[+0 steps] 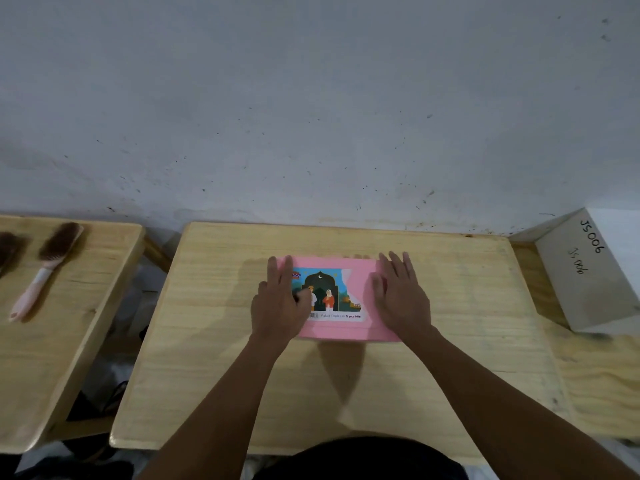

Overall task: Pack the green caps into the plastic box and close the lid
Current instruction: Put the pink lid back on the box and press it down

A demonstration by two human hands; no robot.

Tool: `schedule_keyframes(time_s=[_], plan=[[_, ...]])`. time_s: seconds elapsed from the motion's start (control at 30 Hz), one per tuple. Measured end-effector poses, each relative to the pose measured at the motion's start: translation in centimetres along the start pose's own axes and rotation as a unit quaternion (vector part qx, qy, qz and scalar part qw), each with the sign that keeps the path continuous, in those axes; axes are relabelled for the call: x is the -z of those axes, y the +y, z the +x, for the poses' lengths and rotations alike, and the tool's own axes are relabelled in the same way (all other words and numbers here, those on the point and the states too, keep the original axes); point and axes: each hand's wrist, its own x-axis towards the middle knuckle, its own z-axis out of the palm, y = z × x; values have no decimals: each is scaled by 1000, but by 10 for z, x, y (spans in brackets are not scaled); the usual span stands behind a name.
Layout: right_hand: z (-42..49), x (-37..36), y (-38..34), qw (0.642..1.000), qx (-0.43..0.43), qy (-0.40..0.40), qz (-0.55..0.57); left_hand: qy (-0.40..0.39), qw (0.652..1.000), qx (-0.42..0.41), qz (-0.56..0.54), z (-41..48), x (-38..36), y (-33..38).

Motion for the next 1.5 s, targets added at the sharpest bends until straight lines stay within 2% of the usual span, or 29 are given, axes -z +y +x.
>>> schedule_keyframes(time_s=[0.2, 0.43, 0.63, 0.77, 0.87, 0.93, 1.0, 1.07, 1.17, 1.5], plan=[[2, -1, -1, 1000, 3, -8, -11, 8, 1000, 3, 19, 2, -4, 0], [-1, -8, -3, 999, -17, 33, -9, 14, 1000, 13, 20, 2, -6, -1], [-5, -7, -4, 999, -30, 40, 20, 29, 999, 15, 25, 2, -7, 1], [-6, 0, -5, 993, -45, 71, 83, 72, 997, 33, -24, -1, -5, 3], [-8, 6, -4, 981, -83, 96, 144, 100, 990, 57, -84, -4, -1, 4], [-9, 8, 1, 964, -126, 95, 215, 100, 982, 104, -124, -4, -1, 2], [-14, 11, 7, 917, -195, 79, 338, 84, 960, 195, -184, -3, 2, -3], [-23, 17, 12, 871, -247, 40, 422, 81, 937, 237, -242, -3, 0, -11], [-32, 15, 16, 877, -243, -8, 415, 59, 941, 212, -257, -7, -1, -18], [7, 13, 27, 874, -263, 9, 408, 33, 952, 161, -260, 41, 7, -9]])
